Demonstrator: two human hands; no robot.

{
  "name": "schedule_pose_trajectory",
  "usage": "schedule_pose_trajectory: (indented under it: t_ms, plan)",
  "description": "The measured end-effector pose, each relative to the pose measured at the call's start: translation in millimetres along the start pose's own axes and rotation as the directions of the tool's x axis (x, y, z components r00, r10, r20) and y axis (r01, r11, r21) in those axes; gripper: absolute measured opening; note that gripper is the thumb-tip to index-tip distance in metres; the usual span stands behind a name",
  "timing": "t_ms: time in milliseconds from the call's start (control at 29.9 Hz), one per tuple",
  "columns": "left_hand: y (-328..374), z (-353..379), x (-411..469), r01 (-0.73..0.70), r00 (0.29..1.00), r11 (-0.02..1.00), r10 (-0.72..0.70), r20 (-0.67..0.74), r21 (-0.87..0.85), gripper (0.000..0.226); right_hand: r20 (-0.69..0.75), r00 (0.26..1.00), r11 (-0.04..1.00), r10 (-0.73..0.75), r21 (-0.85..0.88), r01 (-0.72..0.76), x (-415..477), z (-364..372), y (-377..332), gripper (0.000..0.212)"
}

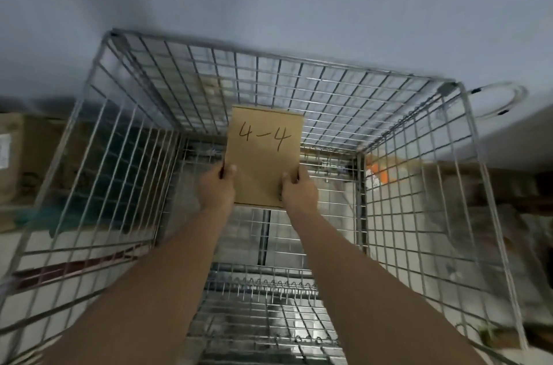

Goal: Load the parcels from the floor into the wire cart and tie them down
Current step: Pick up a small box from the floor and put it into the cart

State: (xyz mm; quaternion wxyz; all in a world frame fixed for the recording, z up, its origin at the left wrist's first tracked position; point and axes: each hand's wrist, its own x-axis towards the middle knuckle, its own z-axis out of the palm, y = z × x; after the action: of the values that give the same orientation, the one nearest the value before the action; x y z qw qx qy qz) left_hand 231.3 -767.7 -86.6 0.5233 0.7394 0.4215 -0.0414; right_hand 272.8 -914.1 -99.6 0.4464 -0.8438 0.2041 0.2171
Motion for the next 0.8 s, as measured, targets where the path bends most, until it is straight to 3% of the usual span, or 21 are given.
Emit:
schedule_pose_trajectory:
  t_ms: [200,401,534,801]
  plan:
    - [-87,64,97,0.114,0.992,0.992,-0.117,0.056,0.059,0.036,-0.009,0.998,0.998,0.056,-0.020,-0.056,93,73,75,0.049]
    - [-150,105,172,0.131,0.990,0.990,-0.133,0.034,0.059,0.036,0.019,0.992,0.992,0.121,0.029,-0.121,160,141,125,0.043]
    - [-181,128,201,0.104,0.994,0.993,-0.106,0.036,0.047,0.037,0.034,0.992,0.989,0.118,0.080,-0.121,189,160,143,0.044]
    - [-211,153,231,0.106,0.993,0.993,-0.109,0.051,0.046,0.039,0.036,0.993,0.993,0.112,0.023,-0.113,223,175,163,0.046]
